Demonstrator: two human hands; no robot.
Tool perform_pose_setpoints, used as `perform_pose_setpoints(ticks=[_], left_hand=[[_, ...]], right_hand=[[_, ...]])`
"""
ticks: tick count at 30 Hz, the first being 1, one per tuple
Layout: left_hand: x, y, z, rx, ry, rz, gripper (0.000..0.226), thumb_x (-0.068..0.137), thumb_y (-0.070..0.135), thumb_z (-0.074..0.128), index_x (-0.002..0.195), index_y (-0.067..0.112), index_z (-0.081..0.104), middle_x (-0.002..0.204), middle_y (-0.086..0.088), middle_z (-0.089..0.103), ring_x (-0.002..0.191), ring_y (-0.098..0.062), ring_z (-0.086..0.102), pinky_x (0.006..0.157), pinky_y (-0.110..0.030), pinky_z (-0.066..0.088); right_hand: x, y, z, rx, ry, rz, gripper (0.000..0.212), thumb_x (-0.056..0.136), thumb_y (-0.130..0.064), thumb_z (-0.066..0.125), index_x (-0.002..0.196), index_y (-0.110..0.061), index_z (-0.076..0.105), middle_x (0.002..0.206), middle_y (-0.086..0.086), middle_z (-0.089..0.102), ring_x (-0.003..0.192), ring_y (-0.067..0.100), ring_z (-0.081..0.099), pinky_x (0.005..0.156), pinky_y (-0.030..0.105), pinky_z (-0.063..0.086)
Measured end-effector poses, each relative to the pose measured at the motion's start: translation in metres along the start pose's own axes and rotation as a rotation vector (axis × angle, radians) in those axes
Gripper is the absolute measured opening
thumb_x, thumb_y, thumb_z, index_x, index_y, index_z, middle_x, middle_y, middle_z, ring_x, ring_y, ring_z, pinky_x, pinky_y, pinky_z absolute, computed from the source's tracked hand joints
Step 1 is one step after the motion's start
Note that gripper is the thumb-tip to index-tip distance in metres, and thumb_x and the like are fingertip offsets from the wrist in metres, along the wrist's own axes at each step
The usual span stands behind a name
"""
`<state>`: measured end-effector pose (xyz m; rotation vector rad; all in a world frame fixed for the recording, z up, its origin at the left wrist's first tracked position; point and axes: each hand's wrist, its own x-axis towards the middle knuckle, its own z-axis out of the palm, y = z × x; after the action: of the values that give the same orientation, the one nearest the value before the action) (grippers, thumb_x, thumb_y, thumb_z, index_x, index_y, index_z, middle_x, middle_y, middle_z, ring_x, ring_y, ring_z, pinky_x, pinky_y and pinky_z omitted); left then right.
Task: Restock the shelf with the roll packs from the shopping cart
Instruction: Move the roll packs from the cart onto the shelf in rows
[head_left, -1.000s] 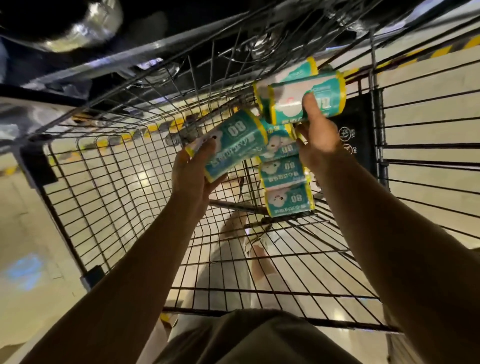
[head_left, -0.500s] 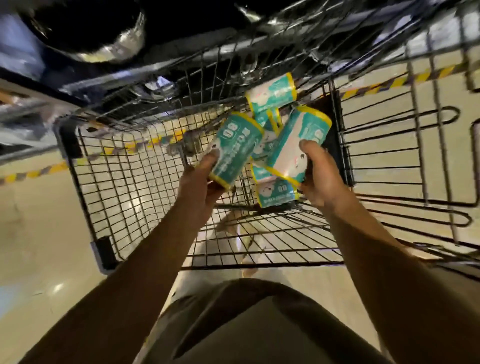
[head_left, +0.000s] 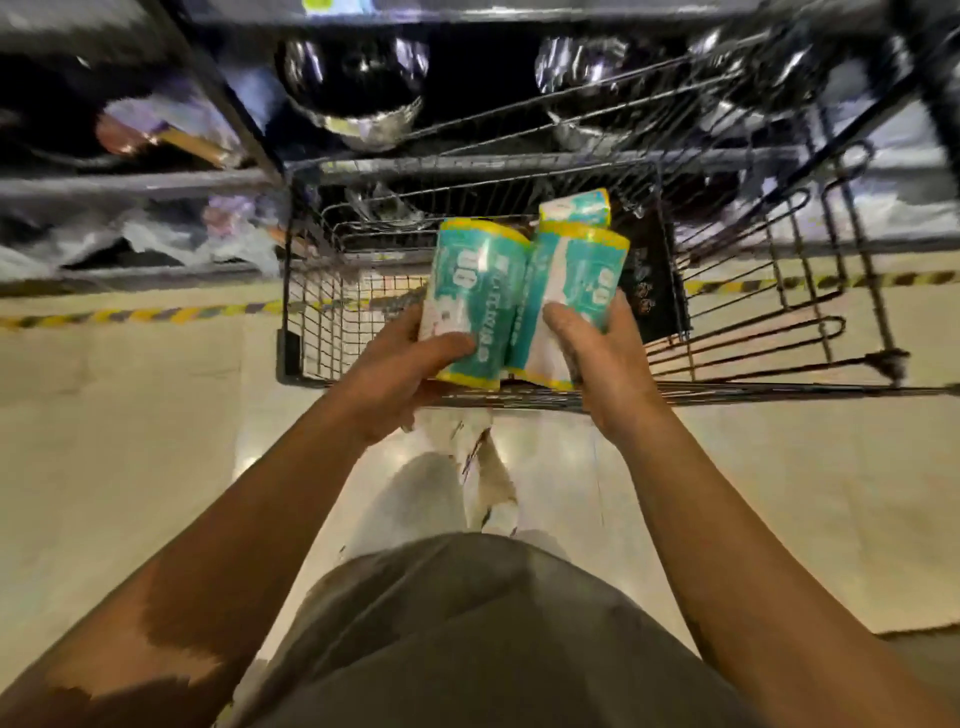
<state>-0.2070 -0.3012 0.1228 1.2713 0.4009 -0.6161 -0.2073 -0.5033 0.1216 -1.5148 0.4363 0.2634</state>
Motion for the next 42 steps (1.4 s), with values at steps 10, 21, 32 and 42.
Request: perform_pose_setpoints(ticks=[10, 21, 32, 42], left_hand=[[-0.152, -0.044, -0.115, -0.230, 0.341, 0.190, 0.051, 0.076, 0.029, 0.071, 0.125, 0.020, 0.059, 0.116, -0.009, 0.072, 0.106, -0.030, 0.070, 0.086, -0.047, 0.059], [-0.254, -0.063, -0.340, -0.292, 0.658, 0.239, 0.028, 0.091, 0.021, 0.066, 0.119, 0.020, 0.062, 0.110, -0.007, 0.074, 0.097, -0.023, 0.073, 0.081, -0.038, 0.060], [-0.296, -0.044, -0.485, -0.483, 0.915, 0.290, 0.027, 0.090, 0.019, 0.068, 0.116, 0.024, 0.063, 0.108, -0.004, 0.074, 0.097, -0.022, 0.073, 0.081, -0.041, 0.060], [-0.279, 0.016, -0.615, -0.589, 1.120, 0.339, 0.035, 0.092, 0.019, 0.066, 0.126, 0.025, 0.060, 0.113, -0.002, 0.072, 0.099, -0.021, 0.072, 0.080, -0.041, 0.060]], right_hand=[[-0.094, 0.002, 0.154, -0.164, -0.229, -0.083, 0.041, 0.089, -0.022, 0.075, 0.124, -0.025, 0.053, 0.105, -0.009, 0.069, 0.080, -0.005, 0.068, 0.064, 0.014, 0.052], [-0.146, 0.043, 0.383, -0.238, -0.361, 0.030, 0.046, 0.076, -0.042, 0.077, 0.118, -0.029, 0.063, 0.107, -0.002, 0.074, 0.094, 0.019, 0.074, 0.087, 0.048, 0.060], [-0.138, 0.034, 0.584, -0.319, -0.583, 0.044, 0.035, 0.084, -0.034, 0.076, 0.116, -0.028, 0.064, 0.107, -0.002, 0.075, 0.095, 0.018, 0.073, 0.088, 0.045, 0.060], [-0.077, 0.005, 0.759, -0.486, -0.807, -0.056, 0.044, 0.071, -0.049, 0.070, 0.112, -0.033, 0.064, 0.103, -0.009, 0.073, 0.090, 0.006, 0.071, 0.076, 0.030, 0.057]])
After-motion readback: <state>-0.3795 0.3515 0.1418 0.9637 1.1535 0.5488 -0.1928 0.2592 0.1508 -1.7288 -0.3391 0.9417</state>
